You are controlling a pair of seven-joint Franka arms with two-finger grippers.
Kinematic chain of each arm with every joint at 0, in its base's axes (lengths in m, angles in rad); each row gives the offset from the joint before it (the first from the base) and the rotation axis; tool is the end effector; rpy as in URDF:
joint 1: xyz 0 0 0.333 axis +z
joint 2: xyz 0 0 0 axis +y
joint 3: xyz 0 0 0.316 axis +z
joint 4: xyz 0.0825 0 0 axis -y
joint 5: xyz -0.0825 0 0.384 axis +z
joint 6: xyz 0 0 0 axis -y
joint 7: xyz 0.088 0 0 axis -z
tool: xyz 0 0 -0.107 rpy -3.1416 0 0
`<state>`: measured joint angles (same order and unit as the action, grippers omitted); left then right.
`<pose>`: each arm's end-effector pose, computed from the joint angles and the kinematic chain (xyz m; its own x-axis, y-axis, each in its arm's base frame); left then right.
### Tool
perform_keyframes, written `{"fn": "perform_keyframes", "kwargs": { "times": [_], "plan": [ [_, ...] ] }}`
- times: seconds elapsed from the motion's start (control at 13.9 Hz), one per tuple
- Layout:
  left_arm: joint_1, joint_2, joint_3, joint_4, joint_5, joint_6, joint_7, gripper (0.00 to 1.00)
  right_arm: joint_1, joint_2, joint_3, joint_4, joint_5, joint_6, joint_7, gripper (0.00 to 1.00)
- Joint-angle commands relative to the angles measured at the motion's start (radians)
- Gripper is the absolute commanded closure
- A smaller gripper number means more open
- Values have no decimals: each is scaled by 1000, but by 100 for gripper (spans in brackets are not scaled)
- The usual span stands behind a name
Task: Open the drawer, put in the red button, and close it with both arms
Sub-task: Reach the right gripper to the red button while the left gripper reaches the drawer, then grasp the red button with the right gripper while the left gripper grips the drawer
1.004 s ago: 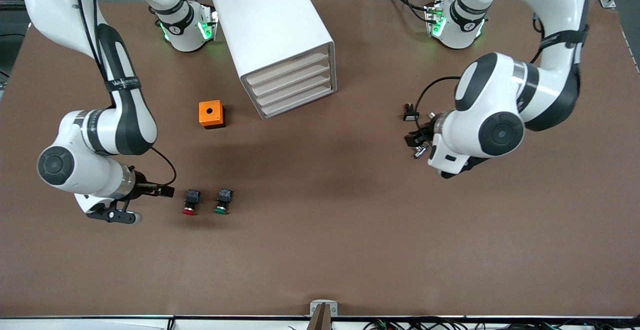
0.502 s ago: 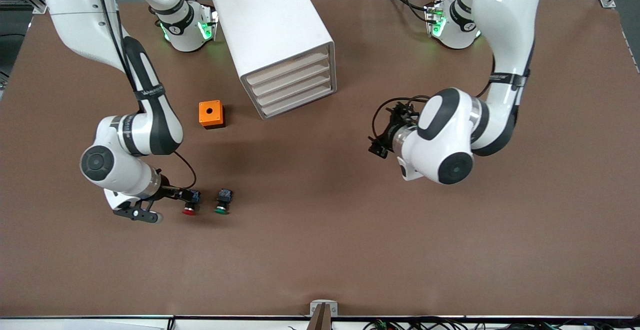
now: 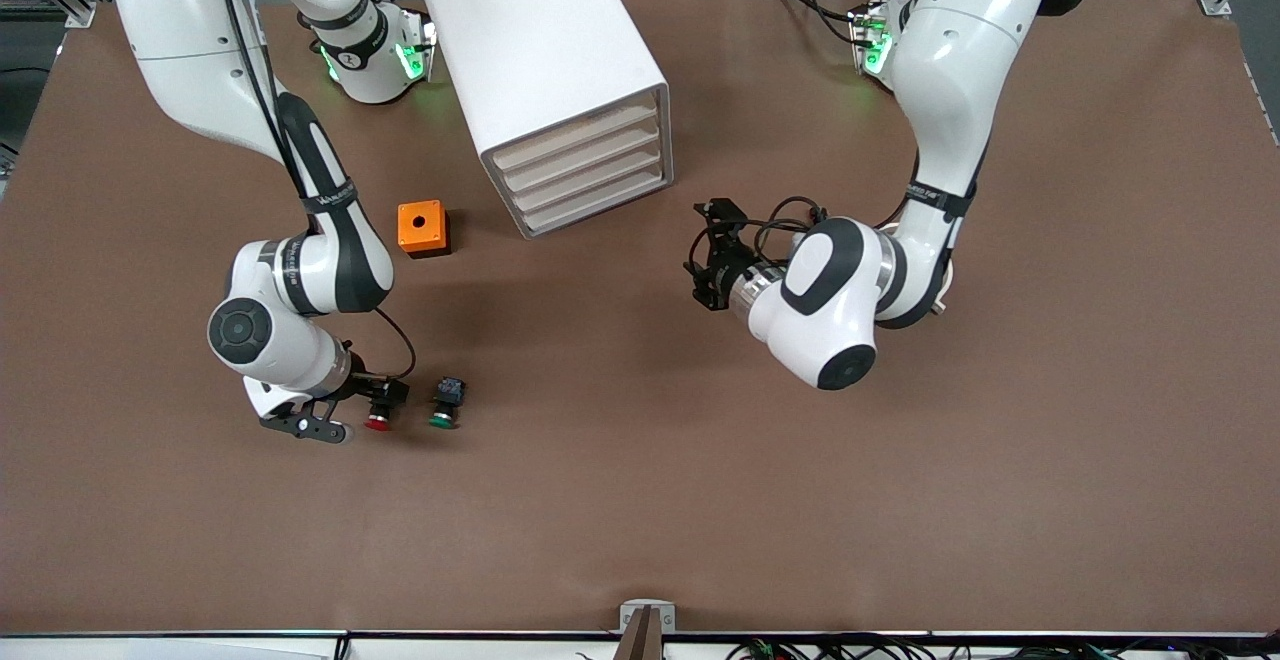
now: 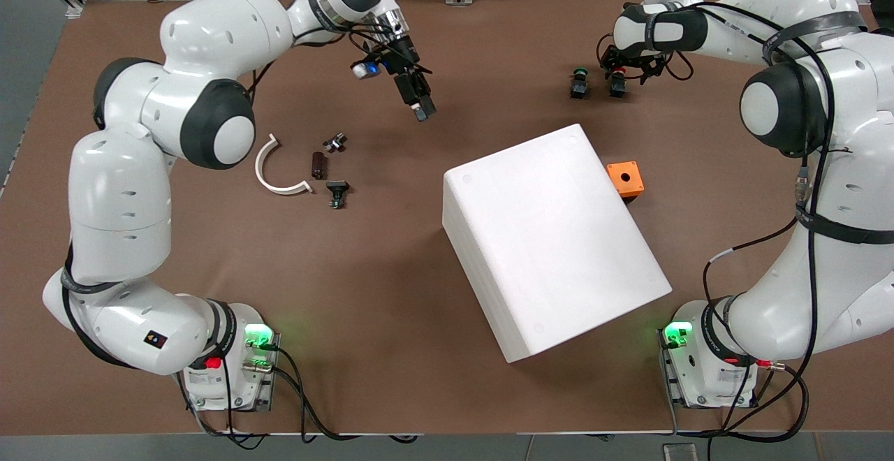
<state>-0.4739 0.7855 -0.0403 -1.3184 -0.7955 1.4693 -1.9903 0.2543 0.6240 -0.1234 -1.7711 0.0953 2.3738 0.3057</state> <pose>0.5549 -0.4011 0.2681 -0.2661 0.8981 -0.3501 0.6225 -0.1172 -0.7738 0.6525 0.0933 0.2092 0.9755 -0.2197 -0.0122 -0.2196 -0.9755 0.0111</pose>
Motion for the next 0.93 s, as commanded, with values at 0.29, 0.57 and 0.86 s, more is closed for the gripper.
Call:
{"fn": "perform_keyframes", "kwargs": {
  "times": [0.29,0.57,0.86],
  "plan": [
    [-8,95,-104,41,-106,-26,-231,16,16,37,-5,-2,9,42,73,3],
    [-26,126,-121,25,-152,-30,-237,48,16,42,-5,-5,9,47,73,20],
    [-43,143,-148,-5,-157,-37,-240,51,17,45,-4,-7,9,45,75,43]
  ]
}}
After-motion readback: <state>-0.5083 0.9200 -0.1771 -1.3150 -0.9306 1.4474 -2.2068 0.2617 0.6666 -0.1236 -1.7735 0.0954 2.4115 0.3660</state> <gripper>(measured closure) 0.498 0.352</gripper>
